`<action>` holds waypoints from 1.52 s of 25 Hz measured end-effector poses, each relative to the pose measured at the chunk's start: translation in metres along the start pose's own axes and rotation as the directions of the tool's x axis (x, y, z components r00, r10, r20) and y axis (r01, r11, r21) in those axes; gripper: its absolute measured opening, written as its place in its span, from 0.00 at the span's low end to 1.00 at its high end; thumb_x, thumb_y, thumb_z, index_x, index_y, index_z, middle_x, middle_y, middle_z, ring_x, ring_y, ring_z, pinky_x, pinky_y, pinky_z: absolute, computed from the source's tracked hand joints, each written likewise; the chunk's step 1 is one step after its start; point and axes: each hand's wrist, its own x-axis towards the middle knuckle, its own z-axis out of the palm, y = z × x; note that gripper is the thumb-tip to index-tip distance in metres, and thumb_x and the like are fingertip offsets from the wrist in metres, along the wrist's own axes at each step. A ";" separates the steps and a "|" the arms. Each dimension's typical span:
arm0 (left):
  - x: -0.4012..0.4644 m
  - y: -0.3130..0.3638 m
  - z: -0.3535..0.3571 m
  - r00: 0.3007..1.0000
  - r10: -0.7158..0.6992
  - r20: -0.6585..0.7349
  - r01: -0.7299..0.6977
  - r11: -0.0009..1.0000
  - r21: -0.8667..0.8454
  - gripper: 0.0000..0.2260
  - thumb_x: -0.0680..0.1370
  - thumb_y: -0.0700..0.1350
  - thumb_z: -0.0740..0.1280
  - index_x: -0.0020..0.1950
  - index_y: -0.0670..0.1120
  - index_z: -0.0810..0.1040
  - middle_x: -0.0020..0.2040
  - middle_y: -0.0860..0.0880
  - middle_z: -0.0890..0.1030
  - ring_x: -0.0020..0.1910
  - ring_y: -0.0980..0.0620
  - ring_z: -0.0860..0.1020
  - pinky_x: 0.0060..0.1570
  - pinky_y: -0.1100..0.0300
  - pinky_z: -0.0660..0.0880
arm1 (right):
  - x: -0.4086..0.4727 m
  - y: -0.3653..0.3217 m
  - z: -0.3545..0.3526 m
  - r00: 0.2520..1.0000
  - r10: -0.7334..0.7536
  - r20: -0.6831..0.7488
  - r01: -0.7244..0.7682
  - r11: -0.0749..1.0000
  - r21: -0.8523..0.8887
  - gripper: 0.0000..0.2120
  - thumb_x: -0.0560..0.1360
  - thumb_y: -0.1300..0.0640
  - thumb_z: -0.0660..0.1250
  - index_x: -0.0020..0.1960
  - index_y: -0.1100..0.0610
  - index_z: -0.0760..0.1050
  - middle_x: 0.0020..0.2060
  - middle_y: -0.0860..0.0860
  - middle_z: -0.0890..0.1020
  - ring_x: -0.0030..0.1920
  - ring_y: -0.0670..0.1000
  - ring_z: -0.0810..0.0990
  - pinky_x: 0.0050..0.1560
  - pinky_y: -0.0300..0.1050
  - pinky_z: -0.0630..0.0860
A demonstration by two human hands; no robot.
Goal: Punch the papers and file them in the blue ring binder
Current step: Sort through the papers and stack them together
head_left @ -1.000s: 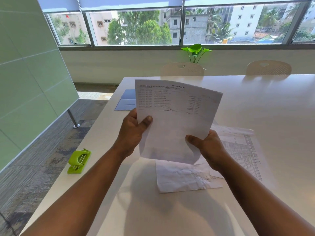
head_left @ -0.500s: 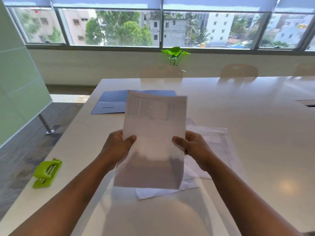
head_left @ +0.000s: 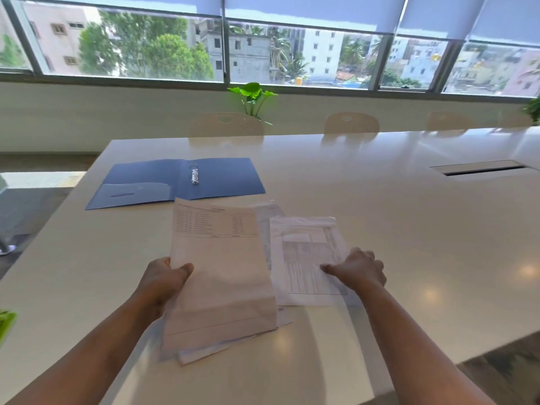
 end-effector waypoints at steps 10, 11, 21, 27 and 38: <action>0.001 -0.010 0.005 0.998 -0.067 0.015 0.068 0.995 -0.069 0.02 0.80 0.38 0.69 0.49 0.40 0.81 0.46 0.38 0.86 0.44 0.40 0.85 0.52 0.44 0.81 | 0.019 0.005 -0.005 0.997 -0.011 0.079 0.012 1.000 -0.002 0.38 0.60 0.33 0.81 0.57 0.57 0.76 0.57 0.57 0.82 0.58 0.60 0.81 0.49 0.47 0.75; 0.000 -0.009 0.005 0.998 -0.069 0.013 0.070 0.995 -0.067 0.02 0.80 0.38 0.69 0.49 0.40 0.81 0.46 0.38 0.86 0.43 0.40 0.85 0.52 0.44 0.81 | 0.019 0.004 -0.006 0.997 -0.015 0.082 0.014 1.000 0.013 0.36 0.60 0.34 0.82 0.56 0.57 0.76 0.56 0.56 0.83 0.57 0.60 0.82 0.49 0.47 0.75; -0.001 -0.011 0.002 0.999 -0.054 0.003 0.054 0.994 -0.093 0.01 0.80 0.38 0.70 0.49 0.41 0.80 0.46 0.38 0.85 0.43 0.40 0.84 0.49 0.46 0.81 | 0.028 0.012 0.000 0.983 -0.043 0.179 -0.043 0.893 0.448 0.26 0.54 0.56 0.85 0.46 0.58 0.74 0.47 0.56 0.84 0.47 0.58 0.83 0.54 0.56 0.83; -0.003 -0.004 -0.003 0.993 -0.106 0.046 0.112 0.978 -0.178 0.03 0.81 0.36 0.68 0.54 0.39 0.78 0.47 0.38 0.84 0.42 0.41 0.83 0.42 0.51 0.79 | 0.008 -0.006 -0.007 0.986 -0.169 -0.005 0.106 0.595 0.797 0.17 0.68 0.59 0.81 0.52 0.57 0.78 0.46 0.56 0.84 0.43 0.57 0.84 0.45 0.52 0.82; 0.003 -0.004 -0.007 0.987 -0.154 0.049 0.161 0.962 -0.219 0.08 0.81 0.37 0.69 0.59 0.38 0.78 0.51 0.36 0.84 0.46 0.38 0.83 0.46 0.47 0.81 | -0.043 -0.072 -0.036 0.300 -0.791 -0.533 0.923 0.381 -0.045 0.04 0.74 0.56 0.75 0.47 0.49 0.86 0.46 0.44 0.88 0.51 0.52 0.82 0.55 0.54 0.71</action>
